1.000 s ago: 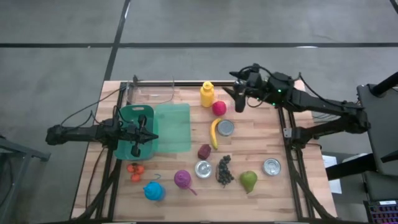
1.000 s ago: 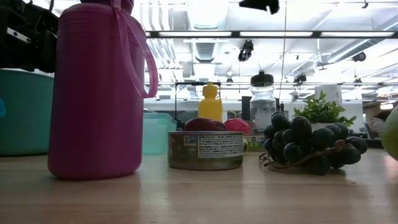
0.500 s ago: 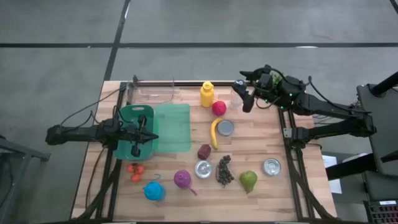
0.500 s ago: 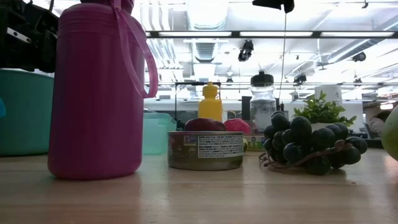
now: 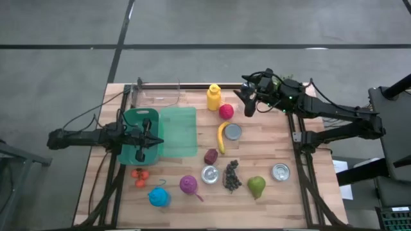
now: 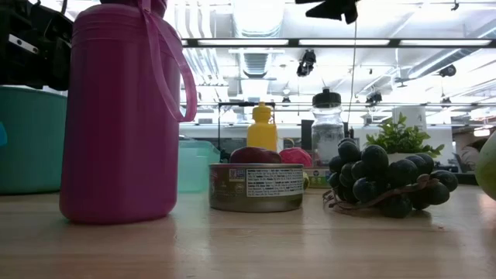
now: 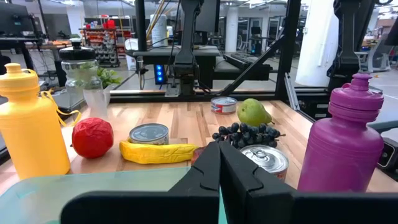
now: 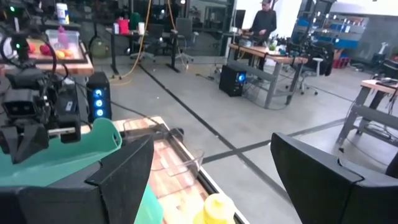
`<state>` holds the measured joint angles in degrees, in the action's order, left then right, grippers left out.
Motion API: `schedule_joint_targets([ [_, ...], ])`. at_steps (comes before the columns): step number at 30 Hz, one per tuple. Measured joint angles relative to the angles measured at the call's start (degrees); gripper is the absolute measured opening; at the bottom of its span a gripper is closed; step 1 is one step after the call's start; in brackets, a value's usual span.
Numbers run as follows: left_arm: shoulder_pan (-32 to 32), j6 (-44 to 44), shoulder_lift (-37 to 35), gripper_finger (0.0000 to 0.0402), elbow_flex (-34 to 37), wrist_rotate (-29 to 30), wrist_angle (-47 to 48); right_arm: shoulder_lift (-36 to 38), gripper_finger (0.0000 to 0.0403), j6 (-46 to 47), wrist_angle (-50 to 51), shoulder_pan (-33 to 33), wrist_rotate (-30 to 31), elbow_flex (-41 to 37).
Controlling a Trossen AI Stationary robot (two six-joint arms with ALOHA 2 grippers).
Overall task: Pick & Place Food Item
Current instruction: Put the yellow water bottle into the transparent bin
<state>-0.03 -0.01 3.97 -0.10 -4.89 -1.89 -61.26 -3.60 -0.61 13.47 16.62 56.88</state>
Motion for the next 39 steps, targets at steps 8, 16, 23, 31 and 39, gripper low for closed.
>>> schedule_joint_targets([
  [8, -0.02, 0.02, -0.02, 0.0001, 0.0, 0.0, 0.0, -4.85, 0.0323, -0.04, -0.02, 0.0, -0.04, 0.0],
  [16, 0.07, 4.37, 0.0, 0.0001, -0.23, 8.17, -2.14, -11.68, 0.0323, -0.04, -0.12, 0.0, -0.09, -0.02],
  [23, 0.04, 4.76, 0.0, 0.0001, -4.25, 7.92, -1.47, -19.29, 0.0323, -0.04, -0.19, 0.0, -0.09, -0.02],
  [31, 0.07, 2.83, 0.02, 0.0001, -5.84, 7.91, 0.43, -25.07, 0.0323, -2.77, 2.07, -0.35, 1.29, 1.97],
  [39, 0.09, 2.87, 0.02, 0.0001, -5.9, 7.91, 2.16, -20.08, 0.0323, -1.28, 22.25, -1.61, 1.51, 14.49],
])
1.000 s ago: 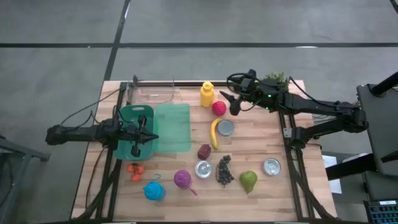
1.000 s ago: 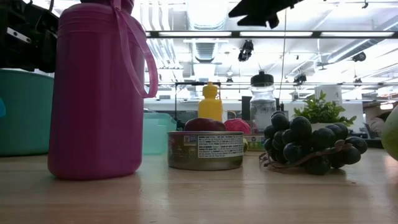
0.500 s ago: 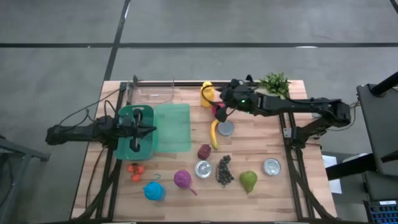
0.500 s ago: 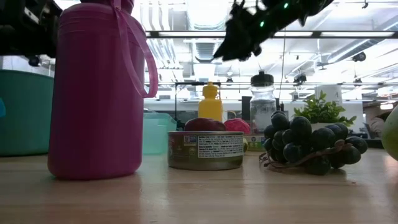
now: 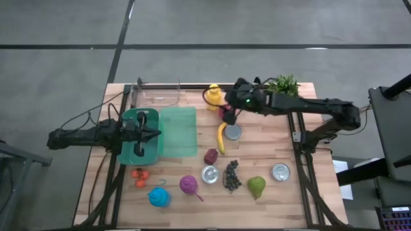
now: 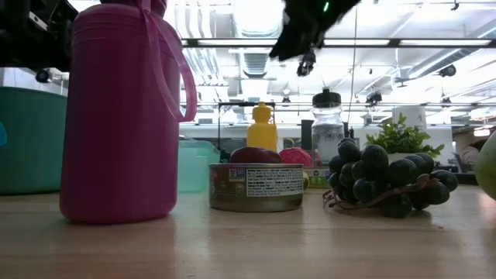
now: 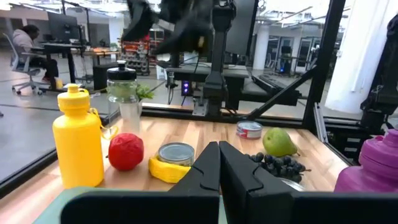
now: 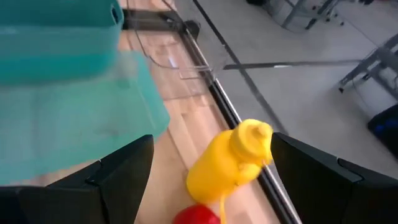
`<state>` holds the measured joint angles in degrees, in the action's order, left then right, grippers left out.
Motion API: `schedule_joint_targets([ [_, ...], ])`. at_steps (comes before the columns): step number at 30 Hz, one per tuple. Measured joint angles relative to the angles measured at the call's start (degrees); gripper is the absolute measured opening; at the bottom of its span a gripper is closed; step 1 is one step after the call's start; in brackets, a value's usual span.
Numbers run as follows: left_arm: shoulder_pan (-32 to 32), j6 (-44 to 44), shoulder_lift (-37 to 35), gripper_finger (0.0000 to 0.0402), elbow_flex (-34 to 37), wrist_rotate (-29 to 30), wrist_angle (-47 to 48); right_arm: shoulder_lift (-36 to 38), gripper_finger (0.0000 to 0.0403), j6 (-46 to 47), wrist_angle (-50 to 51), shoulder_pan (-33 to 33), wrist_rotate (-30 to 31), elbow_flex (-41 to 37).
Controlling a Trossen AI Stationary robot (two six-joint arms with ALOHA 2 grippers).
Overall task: Pick & Place Food Item
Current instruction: Put the yellow water bottle into the transparent bin
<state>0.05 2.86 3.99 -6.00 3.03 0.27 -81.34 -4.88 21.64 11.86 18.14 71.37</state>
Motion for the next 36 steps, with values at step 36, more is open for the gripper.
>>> schedule_joint_targets([
  [36, 0.0, -0.93, -0.02, 0.0001, -0.09, 3.02, -0.38, 17.57, 0.0323, 2.55, -3.27, 0.23, -19.41, 8.18],
])
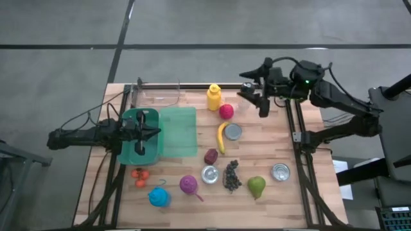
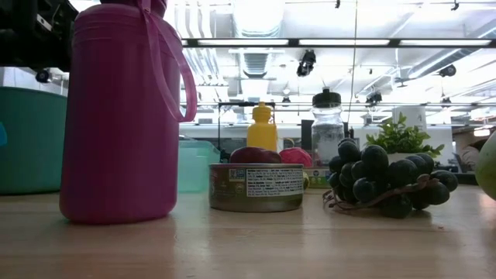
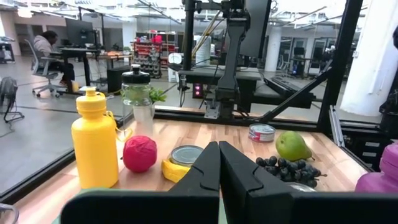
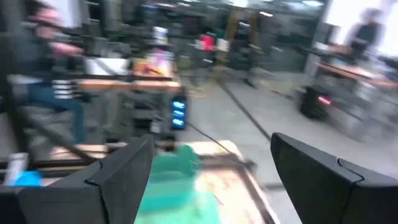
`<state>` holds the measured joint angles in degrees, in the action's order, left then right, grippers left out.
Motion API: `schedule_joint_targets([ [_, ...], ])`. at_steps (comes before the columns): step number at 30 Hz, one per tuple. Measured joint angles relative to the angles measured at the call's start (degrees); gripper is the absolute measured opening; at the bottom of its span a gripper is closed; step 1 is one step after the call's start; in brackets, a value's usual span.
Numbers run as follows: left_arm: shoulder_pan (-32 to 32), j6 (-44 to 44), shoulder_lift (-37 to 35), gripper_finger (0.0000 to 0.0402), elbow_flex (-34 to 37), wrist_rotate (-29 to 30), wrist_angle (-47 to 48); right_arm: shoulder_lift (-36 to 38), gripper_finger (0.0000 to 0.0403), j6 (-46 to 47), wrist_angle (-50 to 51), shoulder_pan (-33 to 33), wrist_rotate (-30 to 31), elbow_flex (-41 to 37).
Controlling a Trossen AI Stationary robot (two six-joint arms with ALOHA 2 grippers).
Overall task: Pick & Place Food Item
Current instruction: Put the yellow water bottle into the transparent bin
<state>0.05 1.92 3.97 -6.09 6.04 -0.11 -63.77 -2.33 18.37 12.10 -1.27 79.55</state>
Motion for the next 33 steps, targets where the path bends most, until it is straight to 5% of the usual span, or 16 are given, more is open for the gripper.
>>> schedule_joint_targets([
  [5, 0.0, -2.81, 0.0, 0.0001, 0.0, 0.0, 0.11, 10.15, 0.0323, 5.12, -0.67, -0.13, 2.24, -9.66],
  [15, 0.0, -3.62, 0.0, 0.0001, 0.0, 0.0, 0.19, 24.95, 0.0323, 7.48, -19.26, -0.33, 4.28, -32.01],
  [33, 0.02, -3.43, 0.0, 0.0001, 0.0, 0.0, 0.39, 30.92, 0.0323, 8.36, -19.87, -0.33, 4.38, -35.41],
])
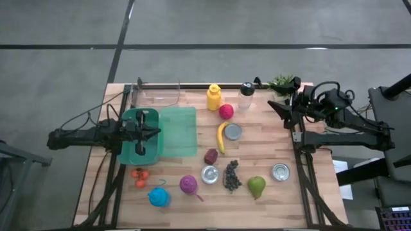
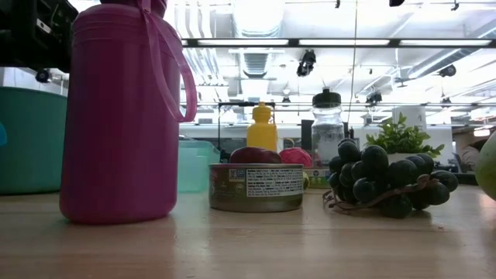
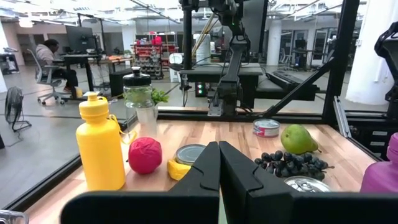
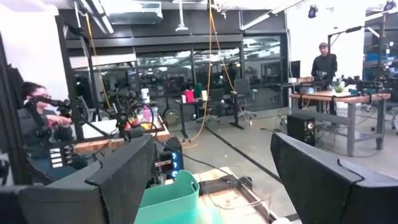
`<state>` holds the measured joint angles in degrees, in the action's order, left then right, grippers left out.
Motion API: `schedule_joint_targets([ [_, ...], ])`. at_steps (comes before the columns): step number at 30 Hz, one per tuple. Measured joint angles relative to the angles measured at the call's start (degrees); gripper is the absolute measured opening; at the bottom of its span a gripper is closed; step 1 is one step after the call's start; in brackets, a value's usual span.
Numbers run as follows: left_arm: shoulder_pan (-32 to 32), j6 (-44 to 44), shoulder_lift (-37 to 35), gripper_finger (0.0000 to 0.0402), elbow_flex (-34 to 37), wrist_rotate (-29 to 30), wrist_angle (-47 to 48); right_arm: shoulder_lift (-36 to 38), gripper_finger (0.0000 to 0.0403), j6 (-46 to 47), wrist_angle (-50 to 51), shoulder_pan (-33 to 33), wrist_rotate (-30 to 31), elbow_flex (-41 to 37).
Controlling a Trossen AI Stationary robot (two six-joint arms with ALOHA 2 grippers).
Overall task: Pick & Place Food Item
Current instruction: Put the yellow water bottle into the transparent bin
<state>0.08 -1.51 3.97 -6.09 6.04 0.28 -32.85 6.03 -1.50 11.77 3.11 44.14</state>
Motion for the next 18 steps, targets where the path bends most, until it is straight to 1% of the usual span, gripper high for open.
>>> schedule_joint_targets([
  [13, 0.0, 0.02, 0.02, 0.0001, 0.0, 0.0, 0.0, -1.22, 0.0323, -0.37, -0.03, -0.02, -0.07, 0.0],
  [15, 0.0, 0.12, 0.02, 0.0001, 0.0, 0.0, -0.01, -1.43, 0.0323, 1.41, -0.54, 0.0, -0.11, 0.02],
  [18, 0.0, 0.22, 0.02, 0.0001, 0.0, 0.0, -0.03, -1.52, 0.0323, 1.58, -0.47, 0.0, -0.09, 0.04],
])
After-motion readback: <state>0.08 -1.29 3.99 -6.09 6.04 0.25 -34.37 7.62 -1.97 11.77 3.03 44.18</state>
